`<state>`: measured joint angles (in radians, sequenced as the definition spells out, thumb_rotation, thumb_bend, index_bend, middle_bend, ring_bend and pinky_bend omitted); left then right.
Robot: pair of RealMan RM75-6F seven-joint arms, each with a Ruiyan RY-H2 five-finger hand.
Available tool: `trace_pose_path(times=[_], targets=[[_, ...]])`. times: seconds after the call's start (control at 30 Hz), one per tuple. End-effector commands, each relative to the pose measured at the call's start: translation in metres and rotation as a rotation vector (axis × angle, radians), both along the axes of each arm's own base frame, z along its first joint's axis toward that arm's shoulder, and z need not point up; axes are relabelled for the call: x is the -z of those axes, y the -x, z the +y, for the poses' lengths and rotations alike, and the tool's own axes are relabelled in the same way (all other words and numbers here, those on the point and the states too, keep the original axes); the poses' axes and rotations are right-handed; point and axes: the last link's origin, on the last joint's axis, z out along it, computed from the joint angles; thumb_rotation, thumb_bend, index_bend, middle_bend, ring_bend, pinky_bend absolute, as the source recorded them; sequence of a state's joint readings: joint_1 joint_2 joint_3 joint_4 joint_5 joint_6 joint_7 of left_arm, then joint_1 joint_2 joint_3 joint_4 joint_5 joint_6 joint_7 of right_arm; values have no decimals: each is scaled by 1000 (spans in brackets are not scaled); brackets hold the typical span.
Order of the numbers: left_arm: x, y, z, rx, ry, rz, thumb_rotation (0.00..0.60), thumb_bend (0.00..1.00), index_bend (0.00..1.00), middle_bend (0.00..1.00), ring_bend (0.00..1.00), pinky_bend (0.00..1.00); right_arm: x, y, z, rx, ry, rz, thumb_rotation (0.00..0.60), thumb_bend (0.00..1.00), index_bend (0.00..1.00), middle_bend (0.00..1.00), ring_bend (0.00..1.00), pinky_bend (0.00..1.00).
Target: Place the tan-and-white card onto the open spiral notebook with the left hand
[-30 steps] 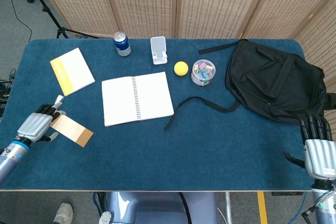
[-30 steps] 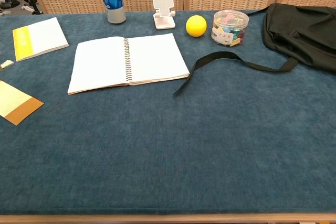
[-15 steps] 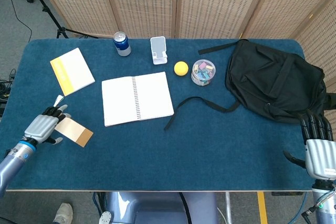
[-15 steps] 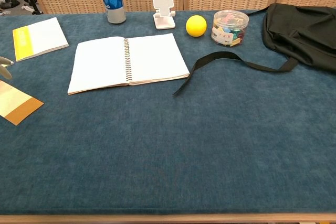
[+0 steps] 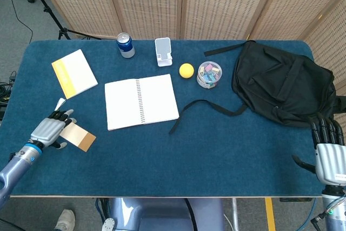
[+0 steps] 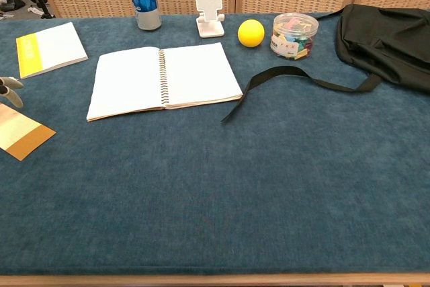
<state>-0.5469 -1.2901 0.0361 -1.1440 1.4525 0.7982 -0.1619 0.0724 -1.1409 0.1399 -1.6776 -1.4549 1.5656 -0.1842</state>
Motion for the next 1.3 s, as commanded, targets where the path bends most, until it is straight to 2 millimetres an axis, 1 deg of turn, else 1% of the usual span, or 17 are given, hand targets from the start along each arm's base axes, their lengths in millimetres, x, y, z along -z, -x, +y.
trace_pose_path(times=[0.03,0.43,0.6,0.8,0.87,0.97,1.07,1.13,1.3], targets=[[1,0,1,-2,-1,0,600,220,237,0,0,0,0,0,0,0,1,-1,600,0,17,0,0,0],[6,0,2,-9,7,-2,600,221,237,0,0,0,1,0,0,1,-5,-2,600,0,17,0,0,0],[9,-1,2,-12,17,0,600,232,277,0,0,0,1,0,0,2,-7,-2,600,0,17,0,0,0],[11,0,1,-20,17,-5,600,247,434,0,0,0,1,0,0,2,-11,-4,600,0,17,0,0,0],[11,0,1,-16,14,-5,600,248,534,0,0,0,1,0,0,2,-11,-6,600,0,17,0,0,0],[10,0,-1,1,-15,-16,600,257,641,0,0,0,1,0,0,1,-12,-9,600,0,17,0,0,0],[10,1,-6,6,-23,-29,600,270,705,0,0,0,1,0,0,0,-14,-13,600,0,17,0,0,0],[9,2,-9,9,-22,-31,600,270,729,0,0,0,1,0,0,0,-14,-13,600,0,17,0,0,0],[4,1,-13,27,-40,-34,600,270,735,0,0,0,1,-1,0,-2,-17,-14,600,0,17,0,0,0]])
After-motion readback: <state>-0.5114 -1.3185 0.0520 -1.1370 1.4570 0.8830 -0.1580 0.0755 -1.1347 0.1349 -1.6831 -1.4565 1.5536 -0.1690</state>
